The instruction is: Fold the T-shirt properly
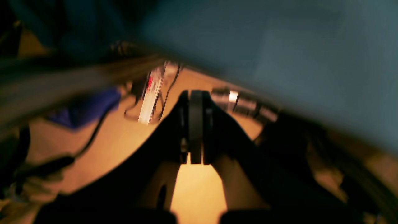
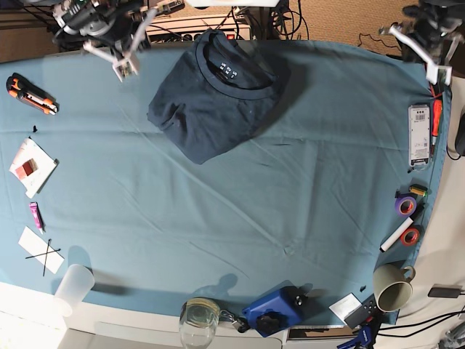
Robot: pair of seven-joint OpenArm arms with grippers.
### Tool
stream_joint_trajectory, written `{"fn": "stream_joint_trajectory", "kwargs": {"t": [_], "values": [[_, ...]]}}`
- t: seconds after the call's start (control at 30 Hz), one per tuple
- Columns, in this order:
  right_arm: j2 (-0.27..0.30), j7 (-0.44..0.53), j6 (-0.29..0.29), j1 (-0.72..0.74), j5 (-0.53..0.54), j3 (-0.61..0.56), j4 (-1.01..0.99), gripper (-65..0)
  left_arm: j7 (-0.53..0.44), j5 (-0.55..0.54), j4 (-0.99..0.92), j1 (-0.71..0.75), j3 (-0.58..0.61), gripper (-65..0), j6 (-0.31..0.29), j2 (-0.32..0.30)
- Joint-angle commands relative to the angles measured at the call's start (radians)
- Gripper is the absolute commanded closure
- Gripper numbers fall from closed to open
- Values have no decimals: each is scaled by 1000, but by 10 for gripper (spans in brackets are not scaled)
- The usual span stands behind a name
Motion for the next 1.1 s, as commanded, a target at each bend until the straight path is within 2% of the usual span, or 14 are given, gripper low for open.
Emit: {"fn": "stream_joint_trajectory", "kwargs": {"t": [0.0, 0.23, 0.33, 0.47, 0.53, 0.67, 0.73, 0.93, 1.03, 1.07], "values": [[3, 5, 6, -32, 5, 7, 17, 0, 0, -20, 14, 31, -10, 0, -4, -8], [3, 17, 9, -203, 5, 6, 17, 0, -6, -44, -16, 160, -9, 0, -6, -4], [3, 57, 51, -243, 5, 6, 17, 0, -9, -48, -97, 180, -9, 0, -54, 1], [16, 88, 90, -246, 2, 6, -137, 0, -39, -67, -271, 183, -9, 0, -61, 0], [35, 106, 90, -240, 2, 6, -220, 0, -65, -76, -357, 183, -9, 0, -94, 1], [63, 108, 99, -200, 2, 6, -393, 0, -98, -88, -507, 183, -9, 0, -164, 0], [69, 119, 118, -163, 2, 5, -485, 0, -138, -80, -570, 175, -9, 0, -163, 1], [70, 127, 178, -13, 2, 4, -780, 0, -212, 42, -752, 74, -9, 0, -169, 0], [70, 144, 178, 72, 2, 4, -916, 0, -291, 113, -845, 14, 3, 0, -238, -4], [71, 157, 178, 102, 1, 4, -960, 0, -323, 146, -876, -4, 24, 0, -241, -9]]}}
